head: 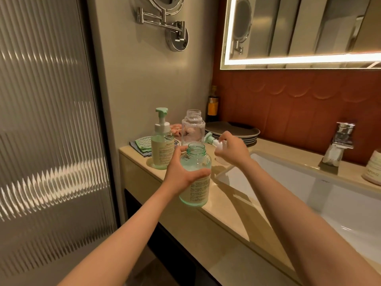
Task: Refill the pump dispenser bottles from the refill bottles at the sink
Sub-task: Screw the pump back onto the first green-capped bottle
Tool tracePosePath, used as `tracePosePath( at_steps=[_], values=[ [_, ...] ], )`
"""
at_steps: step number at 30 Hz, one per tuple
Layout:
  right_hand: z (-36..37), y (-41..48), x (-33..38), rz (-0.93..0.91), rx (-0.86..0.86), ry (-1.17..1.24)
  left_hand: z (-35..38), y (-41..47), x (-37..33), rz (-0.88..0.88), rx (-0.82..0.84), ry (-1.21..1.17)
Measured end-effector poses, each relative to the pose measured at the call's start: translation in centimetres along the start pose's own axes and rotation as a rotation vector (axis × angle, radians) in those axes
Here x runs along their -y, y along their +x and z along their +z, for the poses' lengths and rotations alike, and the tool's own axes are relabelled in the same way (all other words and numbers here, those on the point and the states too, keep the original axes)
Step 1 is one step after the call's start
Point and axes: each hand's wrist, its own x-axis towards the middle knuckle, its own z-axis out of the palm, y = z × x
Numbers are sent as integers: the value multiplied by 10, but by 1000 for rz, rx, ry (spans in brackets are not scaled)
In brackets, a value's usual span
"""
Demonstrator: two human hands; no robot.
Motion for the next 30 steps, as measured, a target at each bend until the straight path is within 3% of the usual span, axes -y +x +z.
tracePosePath(
  at_steps=[6, 13, 30],
  values=[
    [-58, -13, -10, 98, -201, 391, 36, -4, -13, 1, 71, -21],
    [-104, -22, 5, 66, -384, 744, 66, 1, -25, -26, 85, -32],
    [-113, -33, 42, -105, -460, 957, 80, 11, -23, -69, 120, -27]
  ],
)
